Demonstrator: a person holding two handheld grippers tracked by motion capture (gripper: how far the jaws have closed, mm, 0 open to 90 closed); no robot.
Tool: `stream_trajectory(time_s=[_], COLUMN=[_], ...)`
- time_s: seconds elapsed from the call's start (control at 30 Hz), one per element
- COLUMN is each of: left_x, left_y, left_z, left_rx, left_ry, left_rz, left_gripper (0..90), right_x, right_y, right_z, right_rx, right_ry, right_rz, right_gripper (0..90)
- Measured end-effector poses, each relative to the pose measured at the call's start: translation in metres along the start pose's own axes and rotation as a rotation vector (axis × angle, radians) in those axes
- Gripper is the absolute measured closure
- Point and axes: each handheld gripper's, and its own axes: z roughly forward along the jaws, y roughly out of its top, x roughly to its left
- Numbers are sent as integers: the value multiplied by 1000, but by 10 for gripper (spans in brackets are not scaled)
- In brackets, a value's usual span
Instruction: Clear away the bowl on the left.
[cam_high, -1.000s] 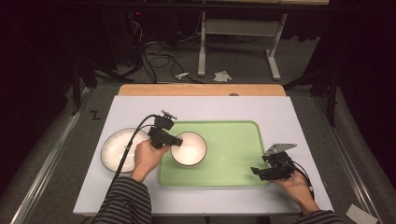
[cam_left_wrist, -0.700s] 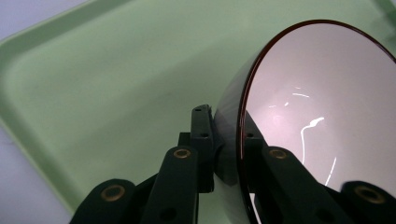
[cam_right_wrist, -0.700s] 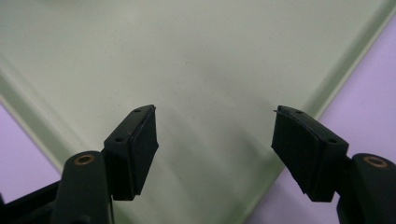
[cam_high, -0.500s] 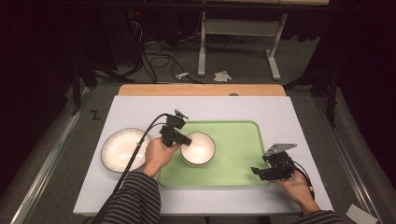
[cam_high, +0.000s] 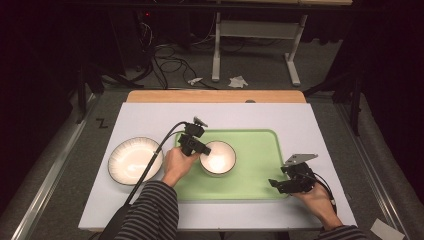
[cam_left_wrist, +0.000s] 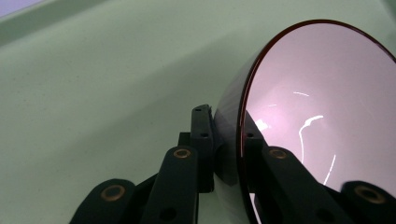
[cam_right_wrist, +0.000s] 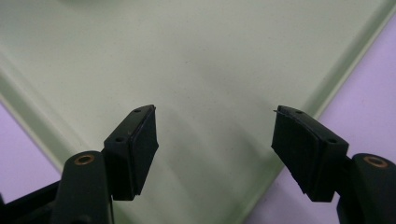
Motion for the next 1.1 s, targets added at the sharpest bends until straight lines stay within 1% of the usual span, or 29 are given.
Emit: stream_trajectory(time_s=[0.17, 0.23, 0.27, 0.3, 0.33, 0.37, 0.4, 0.43, 0.47, 0.5, 0.57, 0.67, 0.83, 0.9, 0.97, 1.0, 1.1], left_x=[1, 0, -1, 0, 0, -2, -3, -3, -5, -5, -4, -4, -4, -3, -3, -3, -3], left_y=[-1, -1, -2, -3, -5, -5, -5, -5, -4, -3, -2, -2, -3, -5, -7, -8, -8], left_z=[7, 9, 12, 11, 13, 15, 17, 18, 22, 23, 24, 24, 25, 26, 27, 27, 25], left_rx=[-2, -12, -29, -4, -3, -27, -44, -44, -78, -82, -77, -77, -69, -58, -56, -58, -68], left_ry=[7, 1, -16, -11, -7, -12, -12, -14, -2, -8, -10, -14, -13, -2, 1, 6, 0], left_rz=[-10, -28, -35, 4, 13, 9, -7, -11, -56, -69, -78, -82, -90, -75, -71, -60, -46], left_gripper=[820, 820, 821, 821, 823, 824, 824, 824, 823, 823, 820, 816, 806, 748, 692, 669, 585], right_x=[0, 0, 0, 0, 1, 0, 0, 1, 1, 1, 1, 0, 1, 1, 1, 1, 0], right_y=[0, 0, 0, 0, 0, 0, 0, 0, 0, 0, 0, 0, 0, 0, 0, 0, 0], right_z=[0, 0, 0, 0, 0, 1, 1, 0, 0, 0, 0, 0, 0, 0, 0, 0, 0], right_rx=[0, 0, -1, 0, 1, 0, 0, 0, 1, 1, 0, 2, 1, 2, 4, 5, 5], right_ry=[0, -1, 0, -1, -3, -4, -3, -5, -3, -3, -5, -4, -3, -5, -5, -5, -6], right_rz=[1, 1, 1, 1, 4, 1, 2, 2, 3, 0, -3, 5, 0, -1, -3, -3, -2], right_gripper=[324, 324, 324, 325, 324, 325, 325, 325, 325, 325, 325, 325, 326, 326, 326, 326, 326])
